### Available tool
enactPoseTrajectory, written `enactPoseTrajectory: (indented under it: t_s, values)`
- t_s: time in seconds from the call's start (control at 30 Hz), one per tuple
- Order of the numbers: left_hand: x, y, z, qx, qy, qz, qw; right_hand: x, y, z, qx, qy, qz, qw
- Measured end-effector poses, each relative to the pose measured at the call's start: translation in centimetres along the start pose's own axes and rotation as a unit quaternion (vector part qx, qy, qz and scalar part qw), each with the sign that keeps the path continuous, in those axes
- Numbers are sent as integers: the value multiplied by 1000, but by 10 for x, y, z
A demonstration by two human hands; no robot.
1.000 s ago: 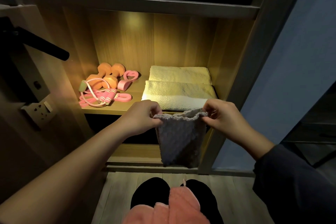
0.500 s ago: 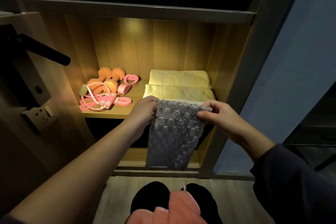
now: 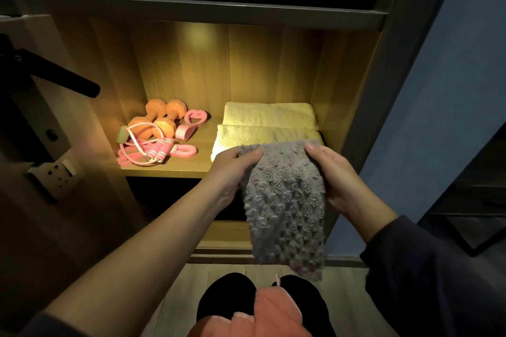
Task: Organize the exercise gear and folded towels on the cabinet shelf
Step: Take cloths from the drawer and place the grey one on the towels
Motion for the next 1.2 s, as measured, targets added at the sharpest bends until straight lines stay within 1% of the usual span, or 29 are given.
enactPoseTrajectory:
  t_s: [0.07,0.1,0.23,0.33,0.4,0.47,0.57,0.63,0.7,0.8,0.9,0.97,1.0,1.1,1.13,1.2]
  values:
    - [6,-4,5,14,21,1,1000,8,1,2,-21,27,-23,999]
    - [7,-6,8,22,29,-1,999,11,-1,2,-19,26,-42,999]
    - [8,-13,25,16,39,40,998,10,-11,14,22,-26,-90,995]
    - [-5,-19,42,24,43,81,995,14,-13,34,36,-12,-114,993]
    - [-11,-24,58,34,75,155,984,18,-11,51,44,10,-120,992]
    - [-14,-26,79,36,114,236,964,18,-10,71,64,10,-139,988]
    - [-25,-30,116,47,141,288,946,11,-11,107,107,-22,-178,978]
    - [-37,-32,142,56,129,306,941,6,-13,132,139,-37,-201,969]
    - [-50,-36,168,72,105,296,947,4,-14,160,151,-38,-208,966]
    - [-65,-48,204,115,75,290,947,-2,-18,200,175,-33,-233,956]
    - [-85,-57,232,157,26,220,962,-8,-18,234,189,-18,-259,947]
    - [-93,-56,249,161,15,191,968,-10,-17,254,199,-4,-267,943]
    - [-96,-54,257,160,14,189,969,-11,-17,262,207,-10,-293,933]
    - [-103,-45,265,162,20,230,959,-11,-23,282,248,-40,-405,879]
    - [-106,-43,265,165,30,248,954,-8,-28,287,261,-37,-441,858]
    - [-107,-41,261,165,71,281,943,-3,-35,295,273,-31,-483,831]
Point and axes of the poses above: each hand's wrist, its own z-axis towards the middle knuckle, its own y-axis out of the palm, x = y × z, the point moved 8 cm from there along z, towards the middle knuckle, and after that the axes turned 15 degrees about y, right-handed, at the moved point
